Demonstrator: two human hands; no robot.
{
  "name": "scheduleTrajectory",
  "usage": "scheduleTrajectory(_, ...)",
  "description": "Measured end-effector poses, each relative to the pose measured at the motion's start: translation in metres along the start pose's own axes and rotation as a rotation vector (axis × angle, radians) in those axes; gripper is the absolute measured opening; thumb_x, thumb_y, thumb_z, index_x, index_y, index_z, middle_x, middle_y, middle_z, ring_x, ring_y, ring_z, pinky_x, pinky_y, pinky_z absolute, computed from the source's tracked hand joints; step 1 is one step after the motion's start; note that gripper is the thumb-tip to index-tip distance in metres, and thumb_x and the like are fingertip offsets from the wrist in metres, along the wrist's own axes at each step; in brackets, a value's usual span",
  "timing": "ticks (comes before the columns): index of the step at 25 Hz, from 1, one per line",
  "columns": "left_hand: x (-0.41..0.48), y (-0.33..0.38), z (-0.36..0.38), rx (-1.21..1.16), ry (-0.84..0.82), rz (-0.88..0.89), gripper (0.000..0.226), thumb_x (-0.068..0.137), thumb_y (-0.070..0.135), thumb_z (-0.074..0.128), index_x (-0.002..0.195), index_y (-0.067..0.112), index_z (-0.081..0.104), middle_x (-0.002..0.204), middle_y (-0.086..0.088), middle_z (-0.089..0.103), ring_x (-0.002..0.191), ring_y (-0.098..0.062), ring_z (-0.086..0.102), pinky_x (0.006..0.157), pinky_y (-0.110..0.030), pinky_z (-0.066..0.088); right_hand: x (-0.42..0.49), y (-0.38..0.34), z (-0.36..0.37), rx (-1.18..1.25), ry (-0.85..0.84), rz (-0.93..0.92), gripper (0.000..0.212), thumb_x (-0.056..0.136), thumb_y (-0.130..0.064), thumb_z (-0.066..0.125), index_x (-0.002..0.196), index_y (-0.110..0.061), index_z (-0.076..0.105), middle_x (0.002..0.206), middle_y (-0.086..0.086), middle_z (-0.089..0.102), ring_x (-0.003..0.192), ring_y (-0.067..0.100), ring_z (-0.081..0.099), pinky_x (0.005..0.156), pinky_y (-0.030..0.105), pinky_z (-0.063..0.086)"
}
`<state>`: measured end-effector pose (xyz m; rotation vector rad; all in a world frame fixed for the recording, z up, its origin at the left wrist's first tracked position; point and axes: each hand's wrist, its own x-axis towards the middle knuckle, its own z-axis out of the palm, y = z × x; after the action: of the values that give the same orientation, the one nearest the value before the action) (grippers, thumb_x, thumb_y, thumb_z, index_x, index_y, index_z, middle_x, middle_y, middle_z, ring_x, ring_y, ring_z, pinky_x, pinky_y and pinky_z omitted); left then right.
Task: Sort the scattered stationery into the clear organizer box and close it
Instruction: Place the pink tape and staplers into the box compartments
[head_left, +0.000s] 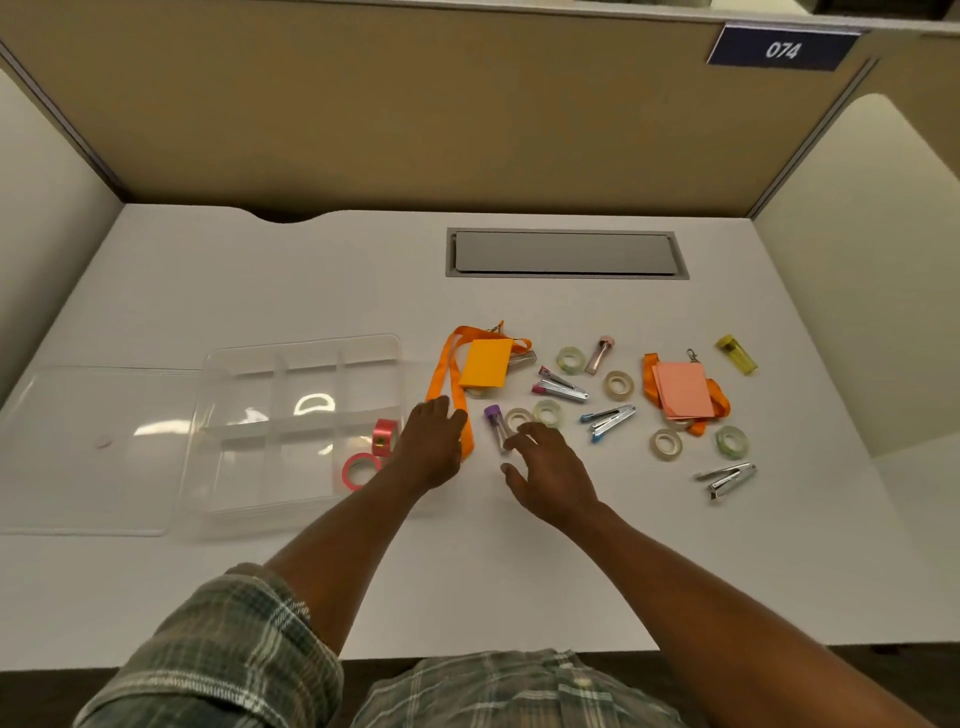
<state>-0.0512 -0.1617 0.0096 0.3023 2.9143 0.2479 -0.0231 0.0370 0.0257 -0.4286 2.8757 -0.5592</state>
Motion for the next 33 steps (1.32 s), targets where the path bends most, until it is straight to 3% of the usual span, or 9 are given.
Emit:
scheduleTrajectory(3, 0.014, 0.014, 0.007, -0.022, -0.103, -0.228, 0.052, 0.094, 0.016, 0.055, 0.142, 0.006, 0.039, 0.152, -0.032, 0.029, 0.134, -0.044, 0.041, 0.106, -0.047, 0.042, -0.008, 0.039, -0.014, -0.013, -0.007, 0.067, 0.038, 0.092, -0.038, 0.060, 0.126, -0.021, 0.061, 0.143, 0.002, 0.050, 0.133, 0.022, 0.044, 0.100, 0.033, 0.043)
scheduleTrajectory(5, 0.017, 0.024, 0.011, 0.000, -0.096, -0.348, 0.042, 0.094, 0.014, 0.049, 0.135, 0.004, 0.044, 0.143, -0.033, 0.037, 0.121, -0.043, 0.051, 0.099, -0.046, 0.047, -0.010, 0.063, -0.020, -0.028, -0.022, 0.092, 0.038, 0.093, -0.038, 0.059, 0.128, -0.021, 0.060, 0.146, 0.002, 0.048, 0.137, 0.021, 0.040, 0.103, 0.034, 0.041)
scheduleTrajectory(8, 0.018, 0.034, 0.017, 0.061, -0.056, -0.379, 0.033, 0.096, 0.014, 0.048, 0.127, 0.005, 0.051, 0.126, -0.021, 0.053, 0.109, -0.035, 0.058, 0.091, -0.040, 0.049, -0.005, 0.090, -0.025, -0.023, -0.038, 0.100, 0.039, 0.093, -0.036, 0.060, 0.129, -0.020, 0.059, 0.146, 0.002, 0.047, 0.137, 0.022, 0.040, 0.102, 0.034, 0.042)
scheduleTrajectory(15, 0.006, 0.055, 0.027, 0.071, 0.045, -0.420, 0.028, 0.100, 0.010, 0.043, 0.127, 0.007, 0.049, 0.114, -0.015, 0.057, 0.093, -0.029, 0.061, 0.079, -0.035, 0.052, 0.046, 0.111, -0.034, -0.047, -0.055, -0.001, 0.049, 0.093, -0.021, 0.057, 0.140, -0.011, 0.046, 0.140, 0.012, 0.047, 0.126, 0.032, 0.047, 0.096, 0.042, 0.045)
scheduleTrajectory(21, -0.009, 0.072, 0.011, -0.221, 0.237, -0.500, 0.058, 0.088, -0.005, 0.051, 0.144, 0.006, 0.039, 0.113, -0.019, 0.052, 0.091, -0.031, 0.055, 0.073, -0.038, 0.052, 0.081, 0.105, -0.037, -0.137, -0.149, -0.059, 0.067, 0.095, -0.012, 0.051, 0.156, -0.019, 0.023, 0.141, 0.017, 0.044, 0.122, 0.037, 0.048, 0.092, 0.045, 0.048)
scheduleTrajectory(25, -0.019, 0.065, -0.012, -0.361, 0.362, -0.499, 0.027, 0.090, -0.004, 0.052, 0.116, 0.000, 0.059, 0.102, -0.020, 0.057, 0.079, -0.030, 0.060, 0.068, -0.038, 0.053, 0.092, 0.099, -0.032, -0.276, -0.134, -0.068, 0.056, 0.101, -0.010, 0.035, 0.155, -0.020, 0.023, 0.130, 0.016, 0.051, 0.115, 0.034, 0.053, 0.085, 0.041, 0.048)
scheduleTrajectory(27, -0.023, 0.057, -0.024, -0.448, 0.459, -0.529, 0.014, 0.088, -0.004, 0.057, 0.101, 0.000, 0.061, 0.092, -0.016, 0.060, 0.077, -0.026, 0.058, 0.064, -0.033, 0.047, 0.096, 0.098, -0.030, -0.220, -0.130, -0.024, 0.050, 0.102, -0.010, 0.033, 0.151, -0.018, 0.030, 0.128, 0.016, 0.053, 0.113, 0.035, 0.055, 0.086, 0.042, 0.048)
scheduleTrajectory(31, -0.026, 0.033, -0.042, -0.629, 0.517, -0.666, 0.010, 0.086, 0.004, 0.068, 0.092, 0.006, 0.061, 0.084, -0.006, 0.061, 0.069, -0.013, 0.055, 0.061, -0.017, 0.042, 0.097, 0.098, -0.023, -0.135, -0.064, 0.041, 0.045, 0.100, -0.008, 0.036, 0.145, -0.009, 0.035, 0.120, 0.018, 0.059, 0.107, 0.036, 0.061, 0.083, 0.041, 0.050)
scheduleTrajectory(33, -0.025, 0.017, -0.049, -0.858, 0.526, -0.782, 0.011, 0.086, 0.007, 0.070, 0.091, 0.005, 0.060, 0.083, -0.010, 0.064, 0.068, -0.019, 0.061, 0.065, -0.026, 0.050, 0.099, 0.095, -0.023, 0.029, -0.033, 0.121, 0.043, 0.098, -0.007, 0.040, 0.141, -0.007, 0.040, 0.116, 0.022, 0.062, 0.106, 0.040, 0.062, 0.085, 0.043, 0.051)
